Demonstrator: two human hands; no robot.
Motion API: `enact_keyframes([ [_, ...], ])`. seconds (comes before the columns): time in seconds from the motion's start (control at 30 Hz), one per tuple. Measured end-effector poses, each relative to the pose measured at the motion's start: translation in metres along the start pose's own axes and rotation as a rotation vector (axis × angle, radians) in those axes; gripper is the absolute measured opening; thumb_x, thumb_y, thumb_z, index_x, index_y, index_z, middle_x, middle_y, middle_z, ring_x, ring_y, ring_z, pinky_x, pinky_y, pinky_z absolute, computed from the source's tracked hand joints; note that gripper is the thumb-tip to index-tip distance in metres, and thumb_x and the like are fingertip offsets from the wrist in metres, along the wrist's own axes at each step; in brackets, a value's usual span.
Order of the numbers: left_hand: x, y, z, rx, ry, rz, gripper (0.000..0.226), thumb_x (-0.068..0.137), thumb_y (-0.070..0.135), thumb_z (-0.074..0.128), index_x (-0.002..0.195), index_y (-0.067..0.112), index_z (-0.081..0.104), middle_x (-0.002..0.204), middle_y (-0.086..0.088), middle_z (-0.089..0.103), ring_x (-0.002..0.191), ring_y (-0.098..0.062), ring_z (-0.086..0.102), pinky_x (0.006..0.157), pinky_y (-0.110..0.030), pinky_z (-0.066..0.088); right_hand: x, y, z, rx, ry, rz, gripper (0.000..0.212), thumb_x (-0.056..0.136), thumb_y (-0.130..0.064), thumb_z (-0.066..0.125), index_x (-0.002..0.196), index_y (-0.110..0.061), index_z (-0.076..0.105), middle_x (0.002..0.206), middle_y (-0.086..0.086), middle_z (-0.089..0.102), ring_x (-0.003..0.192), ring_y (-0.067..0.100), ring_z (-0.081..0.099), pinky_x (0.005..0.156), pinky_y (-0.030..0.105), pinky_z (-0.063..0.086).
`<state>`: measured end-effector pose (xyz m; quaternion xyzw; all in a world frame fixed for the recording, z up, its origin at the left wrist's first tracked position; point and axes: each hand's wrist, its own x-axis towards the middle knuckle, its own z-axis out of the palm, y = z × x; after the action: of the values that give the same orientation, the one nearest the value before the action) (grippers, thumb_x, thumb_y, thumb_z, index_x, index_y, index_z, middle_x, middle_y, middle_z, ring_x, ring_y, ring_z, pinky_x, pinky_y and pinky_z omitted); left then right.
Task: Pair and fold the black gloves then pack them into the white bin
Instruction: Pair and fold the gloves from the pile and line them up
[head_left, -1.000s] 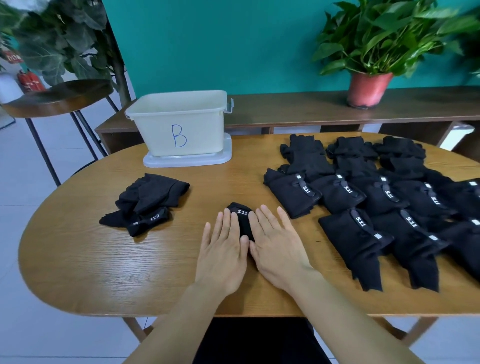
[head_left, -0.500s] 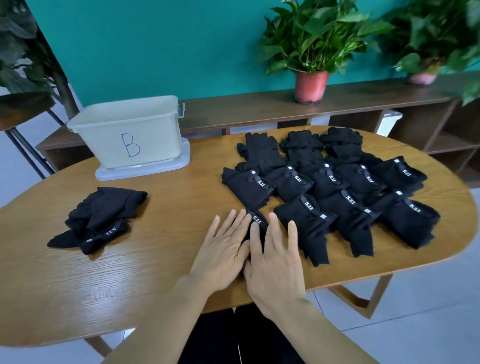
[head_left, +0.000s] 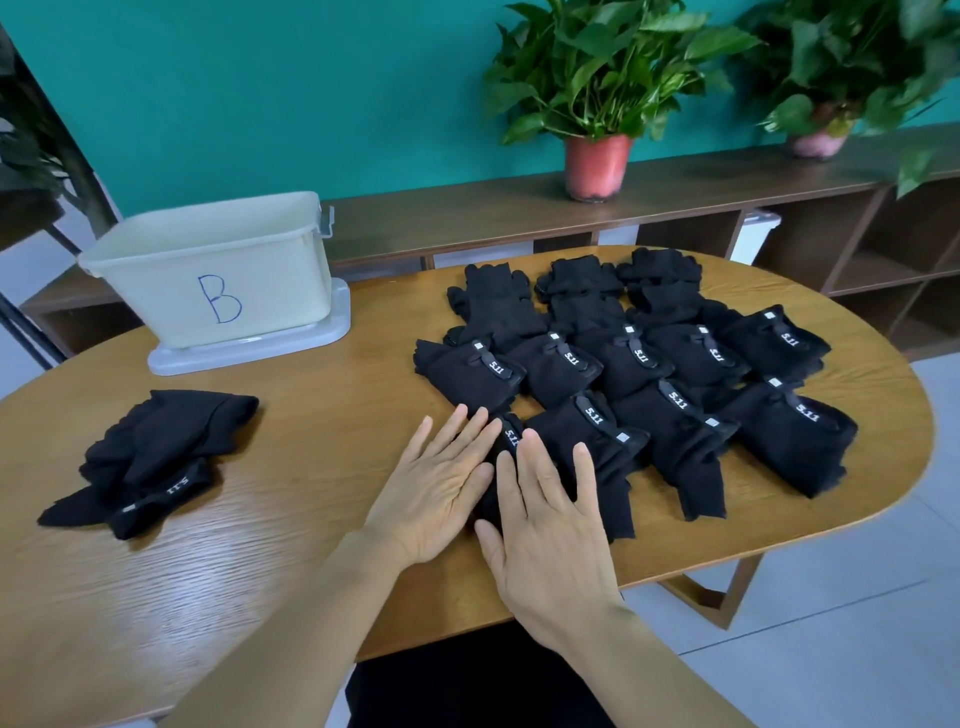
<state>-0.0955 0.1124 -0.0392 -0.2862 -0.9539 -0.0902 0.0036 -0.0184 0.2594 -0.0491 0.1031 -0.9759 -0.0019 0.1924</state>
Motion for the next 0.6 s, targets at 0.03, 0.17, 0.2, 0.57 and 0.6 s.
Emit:
enact_keyframes([
  [0.03,0.002,-0.001,0.0,0.007,-0.001,0.002,0.072,0.086,0.058,-0.02,0.153,0.034,-0.011,0.16,0.018,-0.019,0.14,0.005,-0.032,0.118,-0.029,-0.02,0.0,0.0,0.001,-0.003,0.012,-0.003,0.066,0.098,-0.045,0.028,0.136,0.004,0.052,0.142,0.022,0.05,0.146,0.031,0.028,0.115,0.06,0.014],
  [0.17,0.005,-0.003,0.0,0.05,0.009,0.005,0.072,0.087,0.057,-0.021,0.154,0.033,-0.011,0.16,0.017,-0.02,0.141,0.002,-0.032,0.118,-0.03,-0.02,0.0,0.0,0.003,0.009,0.044,0.003,0.064,0.099,-0.045,0.03,0.138,0.002,0.051,0.143,0.021,0.049,0.146,0.03,0.027,0.115,0.061,0.014],
  [0.2,0.004,-0.003,-0.001,0.055,0.024,0.001,0.071,0.088,0.057,-0.02,0.154,0.033,-0.011,0.16,0.016,-0.019,0.141,0.001,-0.032,0.118,-0.029,-0.02,0.0,0.0,0.004,0.01,0.047,0.006,0.064,0.099,-0.045,0.029,0.139,0.001,0.05,0.143,0.021,0.049,0.147,0.03,0.027,0.115,0.061,0.014],
  [0.57,-0.034,0.004,-0.001,-0.014,0.163,-0.217,0.072,0.089,0.06,-0.016,0.154,0.031,-0.009,0.162,0.012,-0.012,0.145,0.0,-0.025,0.119,-0.029,-0.018,0.0,0.003,0.0,0.066,0.06,0.016,0.064,0.099,-0.047,0.028,0.145,-0.007,0.045,0.149,0.019,0.043,0.145,0.031,0.029,0.113,0.063,0.017],
  [0.6,-0.04,0.004,-0.001,-0.021,0.176,-0.23,0.073,0.089,0.06,-0.015,0.155,0.03,-0.008,0.162,0.012,-0.01,0.145,0.0,-0.024,0.118,-0.028,-0.019,0.0,0.003,-0.001,0.068,0.066,0.011,0.063,0.098,-0.047,0.028,0.144,-0.008,0.046,0.148,0.018,0.045,0.144,0.031,0.032,0.112,0.063,0.017],
])
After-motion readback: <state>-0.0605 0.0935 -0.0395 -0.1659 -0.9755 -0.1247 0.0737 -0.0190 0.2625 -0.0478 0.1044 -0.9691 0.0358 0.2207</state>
